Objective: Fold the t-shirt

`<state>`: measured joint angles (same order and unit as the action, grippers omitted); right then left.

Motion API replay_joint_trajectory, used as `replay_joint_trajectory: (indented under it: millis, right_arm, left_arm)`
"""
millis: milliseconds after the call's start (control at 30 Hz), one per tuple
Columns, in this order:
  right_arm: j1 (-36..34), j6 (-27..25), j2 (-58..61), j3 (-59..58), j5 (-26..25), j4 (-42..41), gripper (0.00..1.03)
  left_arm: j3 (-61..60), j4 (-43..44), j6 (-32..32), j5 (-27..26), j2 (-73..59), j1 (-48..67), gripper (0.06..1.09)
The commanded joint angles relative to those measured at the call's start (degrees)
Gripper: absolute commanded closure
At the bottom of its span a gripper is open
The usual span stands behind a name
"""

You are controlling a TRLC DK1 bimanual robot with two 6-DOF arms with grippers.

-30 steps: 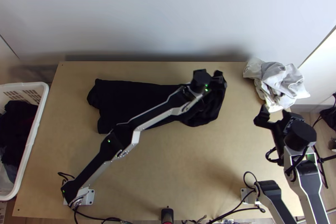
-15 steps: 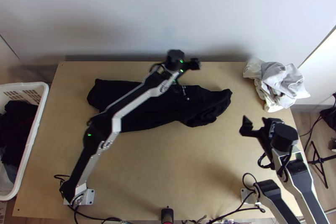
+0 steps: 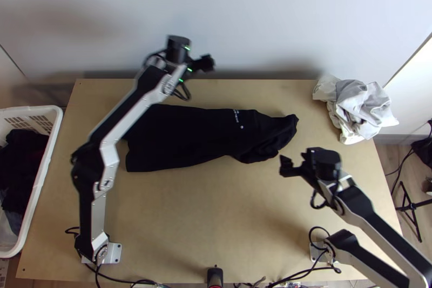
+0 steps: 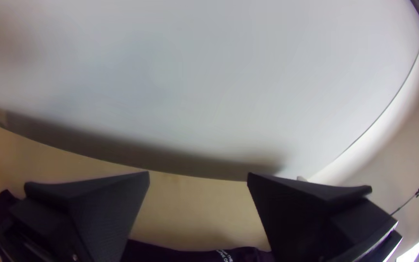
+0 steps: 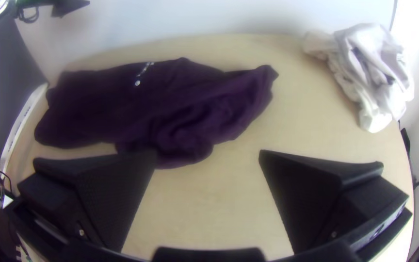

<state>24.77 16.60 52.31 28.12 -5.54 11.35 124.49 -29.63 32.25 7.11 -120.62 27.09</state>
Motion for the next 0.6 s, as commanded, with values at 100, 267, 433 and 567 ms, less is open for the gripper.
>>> replay_joint_trajectory:
  millis: [100, 267, 433, 567]
  right_arm:
    - [7.0, 2.3, 19.0, 3.9, 0.2, -9.6, 0.06]
    - [8.0, 2.6, 24.2, 6.7, 0.1, -9.6, 0.06]
    - [8.1, 2.6, 26.4, 7.3, 0.1, -9.6, 0.06]
    - [8.2, 3.4, 28.6, 8.4, 0.2, -9.7, 0.06]
  left_arm:
    - [-2.1, -7.0, -1.1, -0.2, 7.9, -7.0, 0.10]
    - [-5.0, -7.0, -1.3, -0.8, 12.0, -9.3, 0.10]
    - [-7.3, -7.0, -2.5, -0.9, 15.1, -11.1, 0.10]
    - [-9.2, -6.9, -3.7, -1.0, 17.6, -12.2, 0.10]
